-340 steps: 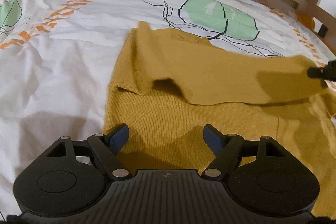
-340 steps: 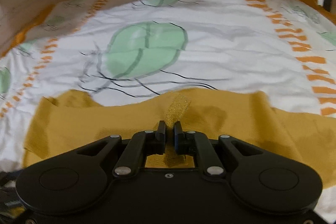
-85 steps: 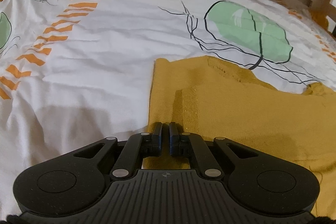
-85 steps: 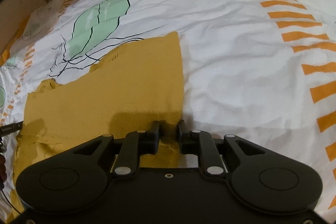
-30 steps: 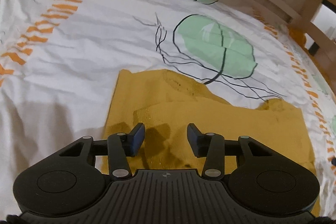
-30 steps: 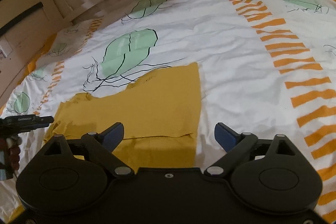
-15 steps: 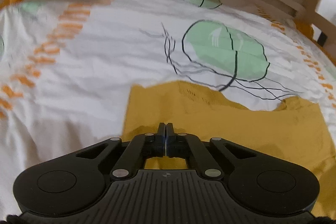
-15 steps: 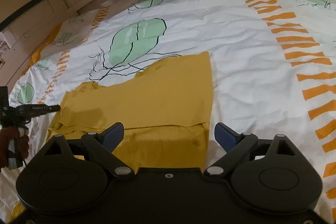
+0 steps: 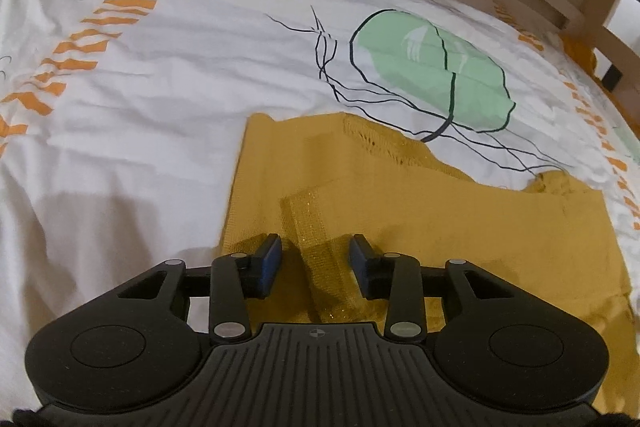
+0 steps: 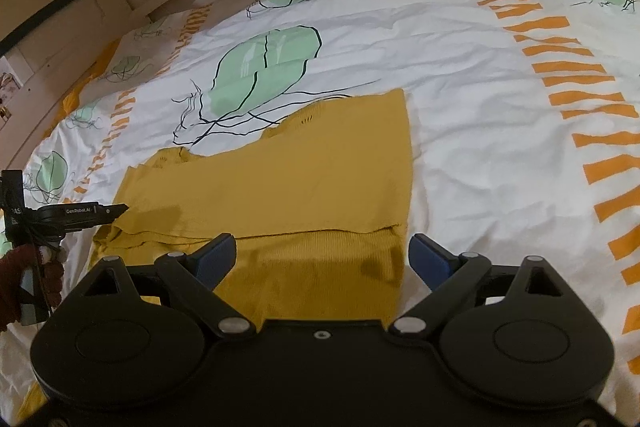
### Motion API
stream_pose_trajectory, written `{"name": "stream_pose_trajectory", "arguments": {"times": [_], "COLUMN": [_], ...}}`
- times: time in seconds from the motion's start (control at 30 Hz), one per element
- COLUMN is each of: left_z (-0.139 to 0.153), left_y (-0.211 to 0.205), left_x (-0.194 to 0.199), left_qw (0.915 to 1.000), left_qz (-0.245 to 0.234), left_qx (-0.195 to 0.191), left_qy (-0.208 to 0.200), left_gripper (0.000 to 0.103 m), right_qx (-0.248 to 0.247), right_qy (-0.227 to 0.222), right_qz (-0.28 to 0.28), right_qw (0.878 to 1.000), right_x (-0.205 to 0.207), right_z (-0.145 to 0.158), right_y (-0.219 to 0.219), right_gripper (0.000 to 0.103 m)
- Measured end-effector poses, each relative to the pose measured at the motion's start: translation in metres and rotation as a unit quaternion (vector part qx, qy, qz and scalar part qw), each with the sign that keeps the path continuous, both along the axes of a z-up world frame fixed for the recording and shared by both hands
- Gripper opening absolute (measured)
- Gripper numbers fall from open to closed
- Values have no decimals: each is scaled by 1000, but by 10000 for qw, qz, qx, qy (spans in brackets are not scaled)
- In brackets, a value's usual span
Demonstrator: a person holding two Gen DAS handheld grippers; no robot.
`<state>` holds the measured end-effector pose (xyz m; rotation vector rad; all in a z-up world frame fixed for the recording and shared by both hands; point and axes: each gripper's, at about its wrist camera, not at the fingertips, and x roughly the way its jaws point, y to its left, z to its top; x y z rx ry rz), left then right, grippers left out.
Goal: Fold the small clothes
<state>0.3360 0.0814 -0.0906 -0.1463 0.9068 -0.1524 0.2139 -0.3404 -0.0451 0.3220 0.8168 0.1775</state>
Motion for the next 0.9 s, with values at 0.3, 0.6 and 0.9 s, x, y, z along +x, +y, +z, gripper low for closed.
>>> {"name": "stream_pose_trajectory", "arguments": {"times": [0.3,0.6,0.9], "left_z": [11,16,5], "left_y": [-18,-25,2], "left_x": [-10,0,2], "left_qw": [9973,9905,9974], "left_qz": [-375,-429,248], "left_qx": [486,1121,556], "left_qy": [-408,-677,-382], "left_gripper": [3,7,43], "right_qx": [-21,-6,33], "right_qy": [40,39,10], "right_qz": [21,23,-3], "right_qw": [10000,10000,10000], "right_x": [0,0,-1], "right_z": [-1,-1,1], "right_y": [2,2,0], "right_gripper": [94,94,94]}}
